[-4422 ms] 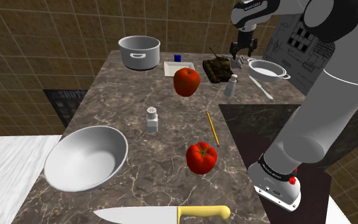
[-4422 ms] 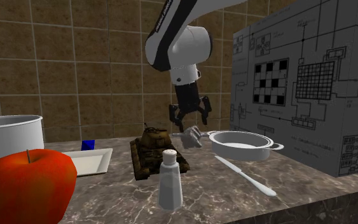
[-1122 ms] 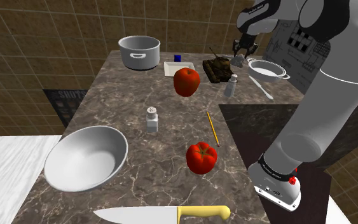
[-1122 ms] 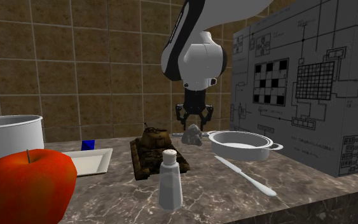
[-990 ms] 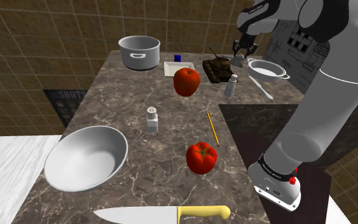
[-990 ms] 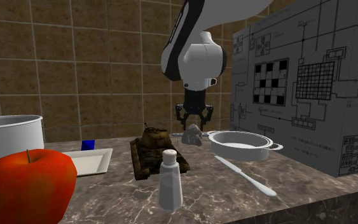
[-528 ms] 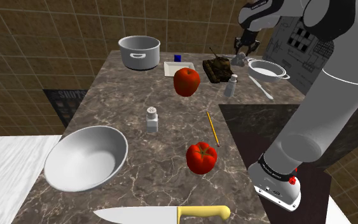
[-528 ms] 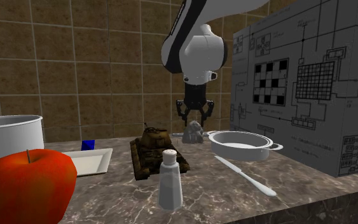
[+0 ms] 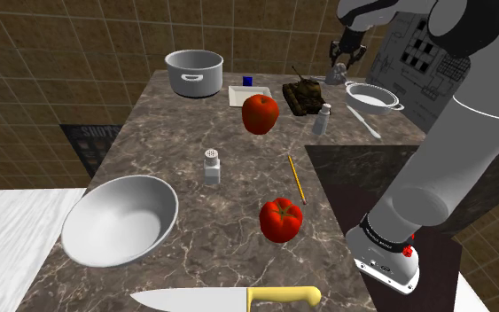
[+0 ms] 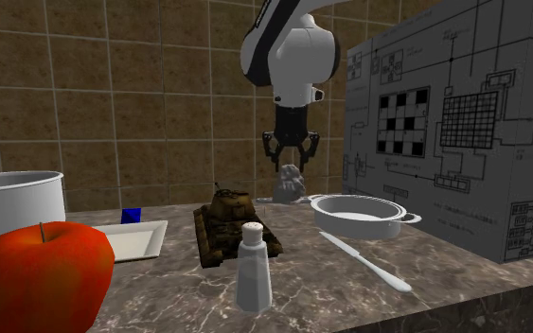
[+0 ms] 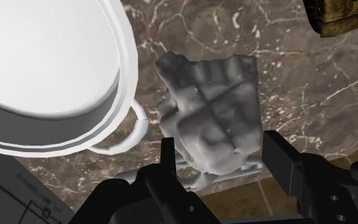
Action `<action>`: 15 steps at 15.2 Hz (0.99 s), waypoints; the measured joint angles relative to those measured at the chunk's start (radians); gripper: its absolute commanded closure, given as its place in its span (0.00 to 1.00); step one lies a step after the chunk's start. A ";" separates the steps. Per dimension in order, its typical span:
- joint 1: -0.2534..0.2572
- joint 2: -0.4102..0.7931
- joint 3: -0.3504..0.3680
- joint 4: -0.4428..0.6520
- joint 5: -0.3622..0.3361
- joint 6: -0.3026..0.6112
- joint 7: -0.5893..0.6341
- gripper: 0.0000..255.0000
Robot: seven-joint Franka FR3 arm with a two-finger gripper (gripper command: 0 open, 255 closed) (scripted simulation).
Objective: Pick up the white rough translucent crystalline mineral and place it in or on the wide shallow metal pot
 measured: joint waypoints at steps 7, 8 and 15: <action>0.002 -0.013 0.000 0.079 -0.009 -0.088 0.002 1.00; 0.001 -0.009 0.000 0.093 -0.005 -0.100 -0.001 1.00; -0.017 -0.164 -0.012 0.025 -0.102 -0.121 -0.018 1.00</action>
